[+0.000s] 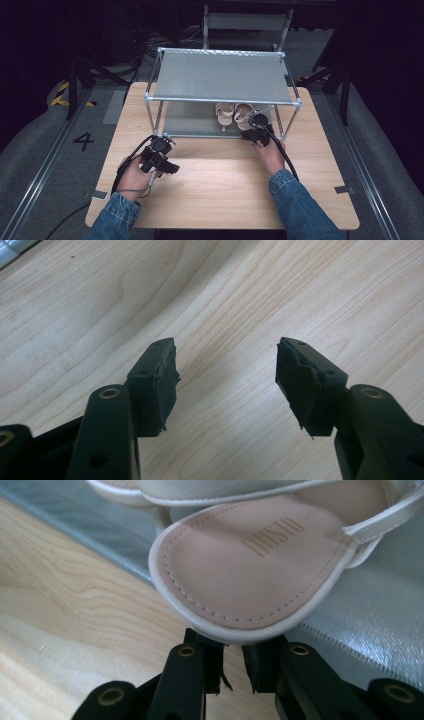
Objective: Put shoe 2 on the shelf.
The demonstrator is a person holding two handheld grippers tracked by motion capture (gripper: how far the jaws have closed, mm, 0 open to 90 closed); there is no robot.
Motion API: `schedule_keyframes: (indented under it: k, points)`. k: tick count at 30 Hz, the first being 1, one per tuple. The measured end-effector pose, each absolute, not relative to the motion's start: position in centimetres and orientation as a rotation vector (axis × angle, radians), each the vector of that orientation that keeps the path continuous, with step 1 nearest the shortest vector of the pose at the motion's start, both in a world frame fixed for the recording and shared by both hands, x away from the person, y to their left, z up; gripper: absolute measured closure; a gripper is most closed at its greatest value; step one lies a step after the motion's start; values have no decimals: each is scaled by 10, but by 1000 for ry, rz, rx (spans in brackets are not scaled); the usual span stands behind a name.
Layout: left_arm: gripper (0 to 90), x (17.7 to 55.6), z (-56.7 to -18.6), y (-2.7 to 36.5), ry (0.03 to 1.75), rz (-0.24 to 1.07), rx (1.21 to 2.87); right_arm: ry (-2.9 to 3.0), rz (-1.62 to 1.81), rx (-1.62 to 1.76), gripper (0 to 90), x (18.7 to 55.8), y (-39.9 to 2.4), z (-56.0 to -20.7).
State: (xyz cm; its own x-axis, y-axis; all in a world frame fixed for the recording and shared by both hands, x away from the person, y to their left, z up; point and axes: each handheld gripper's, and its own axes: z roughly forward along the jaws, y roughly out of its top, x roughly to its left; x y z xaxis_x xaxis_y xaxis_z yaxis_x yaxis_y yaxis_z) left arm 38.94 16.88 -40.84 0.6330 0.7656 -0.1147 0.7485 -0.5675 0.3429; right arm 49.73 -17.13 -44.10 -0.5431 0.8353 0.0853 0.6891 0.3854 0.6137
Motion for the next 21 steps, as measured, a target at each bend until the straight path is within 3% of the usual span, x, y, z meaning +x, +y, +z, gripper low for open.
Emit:
schedule_keyframes:
  k: [18,19,21]
  points:
    - [417,391,-407,169,1191,53,2495,2333,934,1335,788,520,-152,-455]
    - [416,392,-407,168,1187,55,2497,2332,930,1339,762,520,-153,-455]
    - [416,393,-407,167,1187,52,2498,2350,954,1445,623,515,-152,-451]
